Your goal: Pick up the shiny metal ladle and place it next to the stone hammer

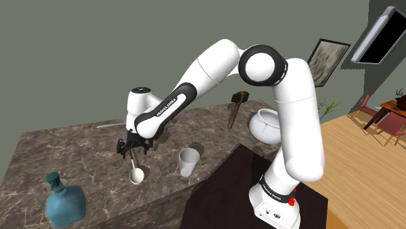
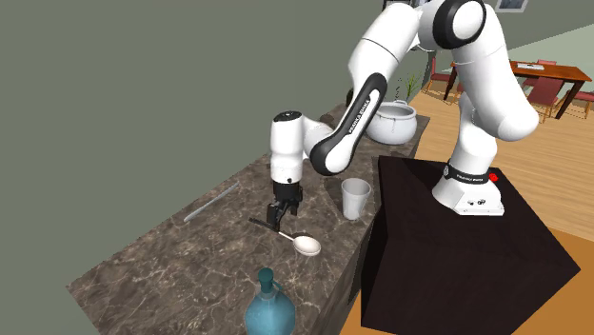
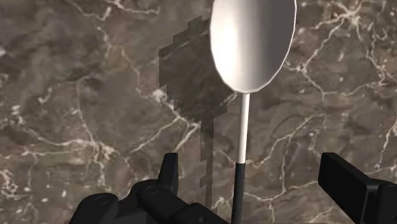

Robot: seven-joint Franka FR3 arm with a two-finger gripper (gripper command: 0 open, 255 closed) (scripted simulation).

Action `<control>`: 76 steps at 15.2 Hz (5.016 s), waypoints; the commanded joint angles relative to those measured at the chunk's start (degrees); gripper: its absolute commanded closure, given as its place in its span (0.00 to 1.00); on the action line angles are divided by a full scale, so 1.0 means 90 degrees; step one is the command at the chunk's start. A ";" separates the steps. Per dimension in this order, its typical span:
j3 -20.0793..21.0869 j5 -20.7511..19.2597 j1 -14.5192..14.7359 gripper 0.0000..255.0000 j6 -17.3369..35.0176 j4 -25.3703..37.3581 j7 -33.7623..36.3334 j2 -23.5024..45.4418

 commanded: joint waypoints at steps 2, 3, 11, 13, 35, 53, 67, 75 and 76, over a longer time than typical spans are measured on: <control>-0.0104 -0.0071 0.0107 0.00 0.0093 0.0324 0.0084 0.0411; -0.0123 -0.0088 0.0128 0.00 0.0142 0.0352 0.0095 0.0487; -0.0211 -0.0161 0.0226 0.00 0.0354 0.0496 0.0143 0.0840; -0.0211 -0.0161 0.0226 0.00 0.0354 0.0496 0.0143 0.0840; -0.0025 0.0000 0.0078 1.00 -0.0170 0.0307 0.0088 0.0127; 0.0254 0.0342 -0.0143 1.00 -0.1277 0.0319 -0.0045 -0.0988; 0.0384 0.0581 -0.0250 1.00 -0.2253 0.0644 -0.0128 -0.1664; 0.0426 0.0684 -0.0287 1.00 -0.2847 0.0956 -0.0155 -0.1959; 0.0431 0.0695 -0.0290 1.00 -0.2923 0.1002 -0.0156 -0.1991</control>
